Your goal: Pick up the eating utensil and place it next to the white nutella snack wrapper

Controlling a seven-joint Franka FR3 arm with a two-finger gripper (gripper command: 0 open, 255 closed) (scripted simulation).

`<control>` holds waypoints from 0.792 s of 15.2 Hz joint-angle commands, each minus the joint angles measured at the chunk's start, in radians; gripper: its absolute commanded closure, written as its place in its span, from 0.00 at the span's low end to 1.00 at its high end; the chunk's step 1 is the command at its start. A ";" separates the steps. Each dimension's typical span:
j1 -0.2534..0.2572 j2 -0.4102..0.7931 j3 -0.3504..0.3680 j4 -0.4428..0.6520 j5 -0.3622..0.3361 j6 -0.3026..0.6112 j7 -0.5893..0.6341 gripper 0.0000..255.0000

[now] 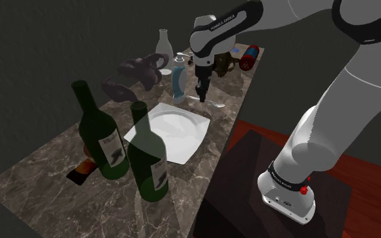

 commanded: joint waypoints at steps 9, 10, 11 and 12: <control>-0.001 -0.063 0.002 0.075 -0.016 -0.137 0.018 1.00; -0.001 -0.068 0.002 0.084 -0.017 -0.150 0.020 1.00; -0.001 -0.072 0.002 0.093 -0.018 -0.164 0.021 1.00; -0.001 -0.073 0.002 0.094 -0.018 -0.165 0.022 1.00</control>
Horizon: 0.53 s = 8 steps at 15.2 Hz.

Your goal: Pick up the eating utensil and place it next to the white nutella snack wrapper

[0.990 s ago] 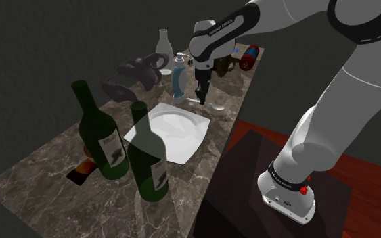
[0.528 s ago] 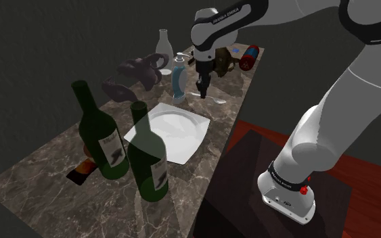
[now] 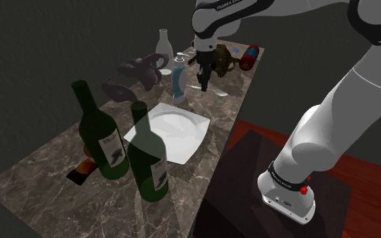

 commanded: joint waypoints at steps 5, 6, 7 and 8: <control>0.058 -0.046 0.072 -0.045 0.029 0.008 0.118 1.00; 0.069 -0.052 0.086 -0.052 0.036 0.012 0.141 1.00; 0.081 -0.057 0.101 -0.058 0.043 0.015 0.164 1.00; 0.093 -0.060 0.116 -0.063 0.051 0.019 0.187 1.00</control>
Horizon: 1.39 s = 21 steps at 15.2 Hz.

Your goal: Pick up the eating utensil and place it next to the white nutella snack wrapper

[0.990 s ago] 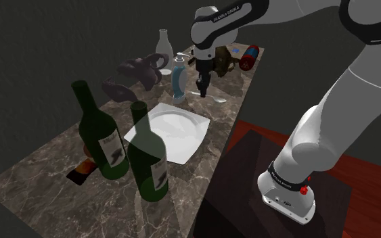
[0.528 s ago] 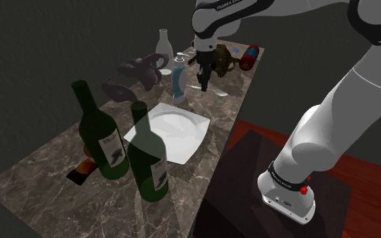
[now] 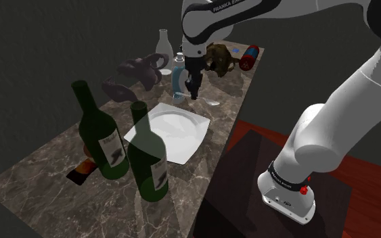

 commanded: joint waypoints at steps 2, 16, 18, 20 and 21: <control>0.038 -0.007 0.048 -0.011 0.025 0.012 0.076 1.00; 0.200 0.080 0.251 0.075 0.108 0.064 0.400 1.00; 0.222 0.108 0.277 0.105 0.111 0.071 0.447 1.00; 0.244 0.140 0.303 0.140 0.112 0.076 0.495 1.00; 0.255 0.157 0.315 0.159 0.111 0.078 0.519 1.00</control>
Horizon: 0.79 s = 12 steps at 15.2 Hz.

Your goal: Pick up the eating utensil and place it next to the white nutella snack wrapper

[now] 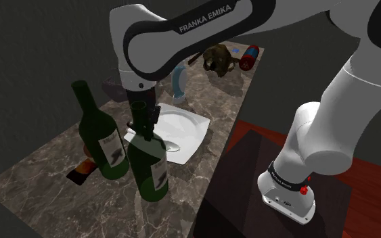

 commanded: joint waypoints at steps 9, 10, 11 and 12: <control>0.120 0.207 0.104 0.247 -0.047 -0.001 0.248 1.00; 0.134 0.233 0.111 0.279 -0.056 -0.004 0.272 1.00; 0.149 0.260 0.118 0.312 -0.066 -0.008 0.296 1.00; 0.164 0.287 0.124 0.347 -0.076 -0.013 0.320 1.00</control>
